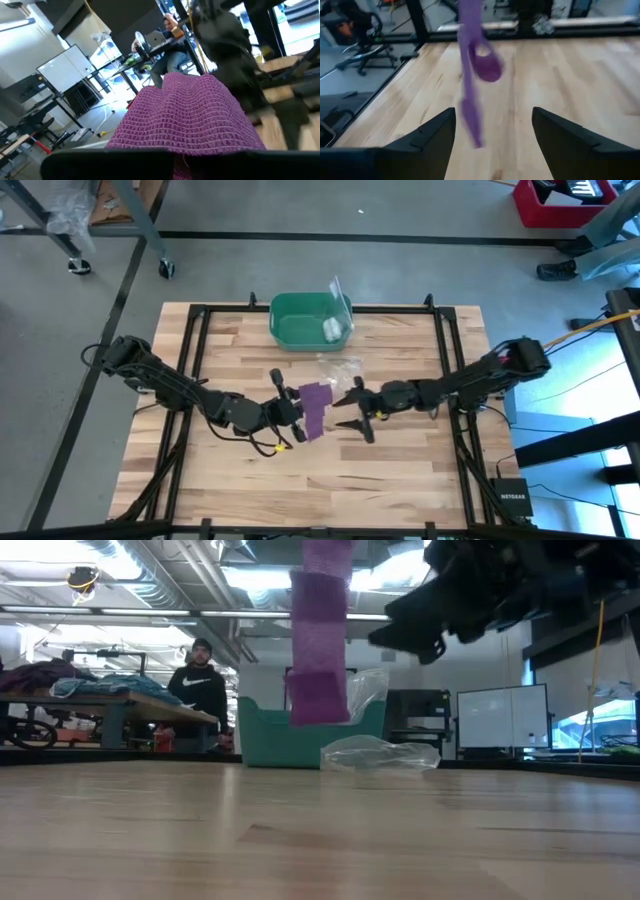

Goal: Roll bandage
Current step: Roll the violet bandage

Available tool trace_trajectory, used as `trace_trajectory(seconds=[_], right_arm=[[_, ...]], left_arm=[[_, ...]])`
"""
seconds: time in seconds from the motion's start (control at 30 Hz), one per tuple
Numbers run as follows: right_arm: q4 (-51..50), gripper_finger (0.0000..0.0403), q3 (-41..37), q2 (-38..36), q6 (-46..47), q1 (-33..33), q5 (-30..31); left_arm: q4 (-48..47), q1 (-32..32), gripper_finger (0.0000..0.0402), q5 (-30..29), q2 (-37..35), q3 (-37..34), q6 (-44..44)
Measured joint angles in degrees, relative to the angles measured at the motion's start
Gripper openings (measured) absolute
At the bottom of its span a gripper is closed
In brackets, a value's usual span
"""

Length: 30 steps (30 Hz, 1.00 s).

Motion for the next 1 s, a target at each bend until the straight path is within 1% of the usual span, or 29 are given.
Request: trace_trajectory(seconds=[0.17, 0.23, 0.3, 0.37, 0.43, 0.6, 0.63, 0.67, 0.8, 0.9, 1.0], right_arm=[[-0.01, 0.0263, 4.75, 6.20, -0.10, -0.02, 0.86], [-0.05, 0.0253, 6.38, 7.51, -0.26, -0.07, 0.74], [0.18, 0.0232, 7.51, 8.31, -0.29, -0.07, -0.51], [0.15, 0.0201, 7.85, 8.83, -0.43, 0.00, -0.74], [-0.04, 0.0162, 7.85, 9.22, -0.52, -0.02, -0.24], [-0.27, 0.0038, 7.85, 9.26, -1.29, -0.07, 0.80], [-0.24, 0.0020, 7.85, 9.26, -1.72, -0.03, 0.72], [-0.20, 0.0011, 7.85, 9.26, -1.94, 0.00, 0.16], [-1.56, 0.0017, 7.89, 9.26, -3.03, 0.00, -0.71], [-3.96, 0.0005, 7.87, 9.26, -4.65, -0.06, -0.69], [-5.99, 0.0010, 7.87, 9.26, -4.87, -0.07, 0.60]], left_arm=[[0.99, 0.18, 0.0019, -0.01, 0.02, 0.00, -0.05], [0.96, 0.16, 0.0020, -0.04, 0.00, 0.00, 0.08], [0.87, 0.16, 0.0020, -0.01, 0.02, 0.00, 0.23], [1.54, 0.16, 0.0020, 0.00, 0.02, 0.00, 0.36], [2.75, 0.16, 0.0021, 0.00, 0.02, 0.00, 0.37], [4.19, 0.16, 0.0021, -0.02, 0.02, 0.00, 1.11], [4.32, 0.16, 0.0021, -0.02, 0.02, 0.00, 1.13], [4.60, 0.16, 0.0021, -0.02, 0.02, 0.00, 1.13], [6.86, 0.07, 0.0021, -0.01, 0.02, 0.00, 1.92], [10.64, -0.99, 0.0021, 0.00, 0.07, 0.00, 5.08], [14.52, -2.42, 0.0021, -0.85, 0.07, 0.00, 9.70]])
